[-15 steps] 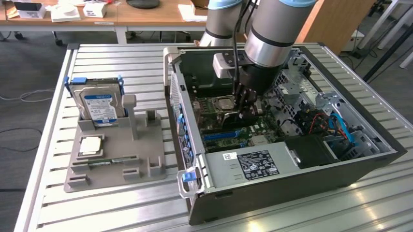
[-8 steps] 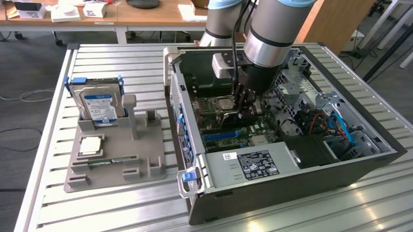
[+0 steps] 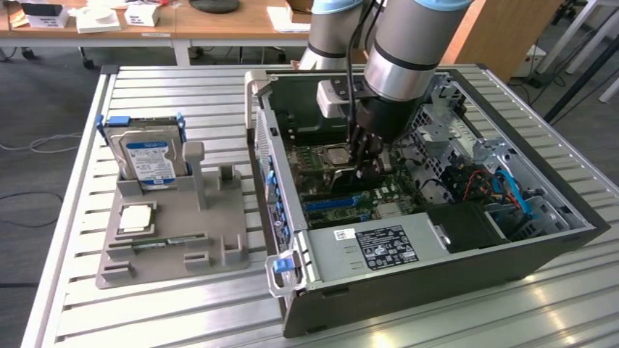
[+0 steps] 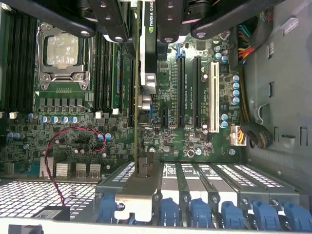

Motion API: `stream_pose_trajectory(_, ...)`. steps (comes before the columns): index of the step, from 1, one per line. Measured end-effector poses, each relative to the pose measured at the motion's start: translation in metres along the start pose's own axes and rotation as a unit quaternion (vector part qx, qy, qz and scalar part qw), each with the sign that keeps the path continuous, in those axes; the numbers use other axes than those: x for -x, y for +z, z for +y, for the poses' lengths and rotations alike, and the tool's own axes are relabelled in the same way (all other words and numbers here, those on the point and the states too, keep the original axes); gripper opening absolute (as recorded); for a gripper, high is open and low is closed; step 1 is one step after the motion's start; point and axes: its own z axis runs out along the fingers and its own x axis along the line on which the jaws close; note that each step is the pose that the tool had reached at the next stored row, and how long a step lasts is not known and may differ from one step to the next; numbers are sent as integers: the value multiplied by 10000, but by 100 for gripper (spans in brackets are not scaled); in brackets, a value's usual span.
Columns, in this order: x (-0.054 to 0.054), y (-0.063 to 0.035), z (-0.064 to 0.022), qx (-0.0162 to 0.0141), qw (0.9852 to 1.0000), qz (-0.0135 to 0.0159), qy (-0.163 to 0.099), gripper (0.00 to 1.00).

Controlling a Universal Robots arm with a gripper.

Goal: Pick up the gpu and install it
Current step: 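Insert the gpu into the slot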

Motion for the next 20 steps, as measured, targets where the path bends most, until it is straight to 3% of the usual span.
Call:
stream_pose_trajectory(10, -4, 84, 0, 0, 10000, 1, 1, 27)
stream_pose_trajectory(20, -5, 90, 20, 0, 10000, 1, 0, 27)
